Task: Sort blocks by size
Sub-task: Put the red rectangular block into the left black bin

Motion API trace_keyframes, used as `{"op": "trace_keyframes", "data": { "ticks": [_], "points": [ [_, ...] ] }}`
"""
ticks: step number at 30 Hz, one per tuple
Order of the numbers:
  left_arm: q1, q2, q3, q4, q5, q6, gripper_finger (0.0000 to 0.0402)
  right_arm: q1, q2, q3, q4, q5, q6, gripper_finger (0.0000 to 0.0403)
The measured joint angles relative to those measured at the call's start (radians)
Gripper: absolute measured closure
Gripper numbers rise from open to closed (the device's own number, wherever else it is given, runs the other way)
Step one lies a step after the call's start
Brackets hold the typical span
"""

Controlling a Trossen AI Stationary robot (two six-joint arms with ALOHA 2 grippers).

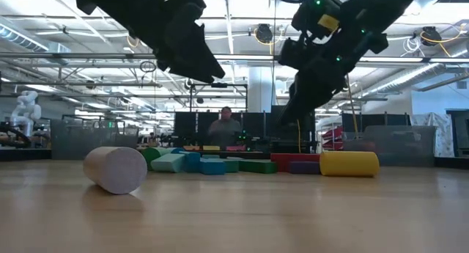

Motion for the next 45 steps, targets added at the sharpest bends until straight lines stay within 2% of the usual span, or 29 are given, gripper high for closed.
{"op": "trace_keyframes", "data": {
  "ticks": [6, 13, 20, 27, 35, 39, 45],
  "points": [
    [0.000, 0.000, 0.000, 0.005, -0.001, -0.002, 0.0119, 0.008, 0.001, -0.014, 0.036, 0.001, -0.012, 0.0190],
    [-0.001, 0.000, 0.000, 0.003, -0.001, -0.023, 0.0119, 0.012, 0.001, -0.115, 0.154, 0.005, 0.009, 0.0191],
    [-0.007, 0.008, 0.000, 0.006, 0.000, -0.028, 0.0119, 0.033, -0.003, -0.170, 0.200, 0.003, 0.017, 0.0191],
    [-0.010, 0.093, 0.000, 0.013, 0.000, -0.027, 0.0119, 0.061, -0.004, -0.171, 0.205, -0.002, 0.013, 0.0191],
    [-0.010, 0.197, 0.000, 0.132, 0.018, 0.002, 0.0119, 0.116, 0.001, -0.171, 0.198, 0.005, 0.038, 0.0191],
    [-0.008, 0.221, 0.000, 0.191, 0.057, 0.006, 0.0119, 0.128, 0.002, -0.171, 0.193, 0.005, 0.040, 0.0201],
    [-0.007, 0.227, 0.000, 0.217, 0.063, 0.007, 0.0119, 0.130, 0.044, -0.170, 0.197, 0.004, 0.055, 0.0230]
  ]
}}
